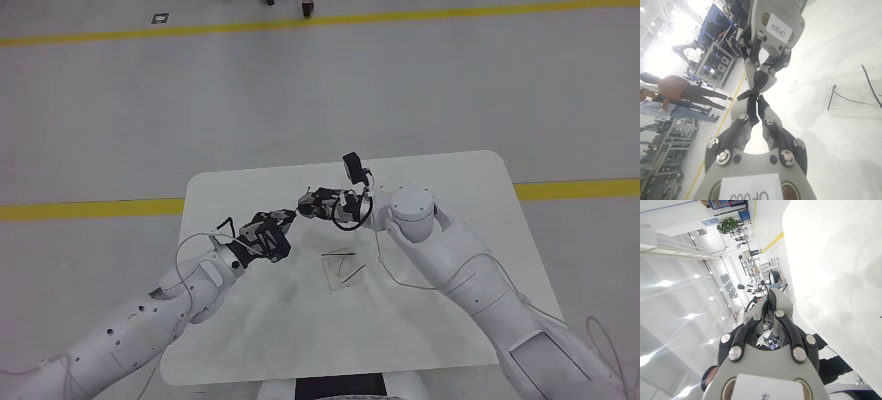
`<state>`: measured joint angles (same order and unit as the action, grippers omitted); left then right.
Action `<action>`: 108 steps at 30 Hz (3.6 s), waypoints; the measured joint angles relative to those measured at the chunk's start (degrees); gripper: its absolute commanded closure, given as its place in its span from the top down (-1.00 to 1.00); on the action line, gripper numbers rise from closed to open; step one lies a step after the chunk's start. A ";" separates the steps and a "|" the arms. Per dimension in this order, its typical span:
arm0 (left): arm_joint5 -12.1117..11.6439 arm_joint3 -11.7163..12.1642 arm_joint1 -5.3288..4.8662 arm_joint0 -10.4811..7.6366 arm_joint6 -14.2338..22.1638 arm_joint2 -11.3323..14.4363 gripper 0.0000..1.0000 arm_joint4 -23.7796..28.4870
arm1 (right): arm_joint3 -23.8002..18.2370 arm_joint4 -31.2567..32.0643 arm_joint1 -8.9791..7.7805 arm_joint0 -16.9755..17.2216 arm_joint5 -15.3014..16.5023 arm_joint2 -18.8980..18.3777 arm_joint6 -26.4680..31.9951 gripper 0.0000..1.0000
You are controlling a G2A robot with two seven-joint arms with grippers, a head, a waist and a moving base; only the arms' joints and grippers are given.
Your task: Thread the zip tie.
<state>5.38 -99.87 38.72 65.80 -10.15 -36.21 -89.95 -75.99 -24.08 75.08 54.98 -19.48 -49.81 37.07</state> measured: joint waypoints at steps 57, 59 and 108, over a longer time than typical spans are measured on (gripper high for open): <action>-18.15 2.48 -0.47 10.20 -2.31 -17.87 -1.00 46.76 | -2.80 6.09 -1.71 3.49 5.91 -7.05 2.22 1.00; -21.59 3.38 -0.64 10.80 -0.36 -19.51 -1.00 53.09 | -2.80 6.09 -1.71 3.49 5.92 -7.05 2.22 1.00; -24.86 27.18 4.81 8.49 81.35 -38.80 -1.00 144.08 | -2.80 6.09 -1.71 3.49 5.92 -7.05 2.22 1.00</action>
<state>-19.48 -72.69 43.53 74.29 71.19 -75.01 54.13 -78.80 -17.99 73.37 58.47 -13.56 -56.86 39.29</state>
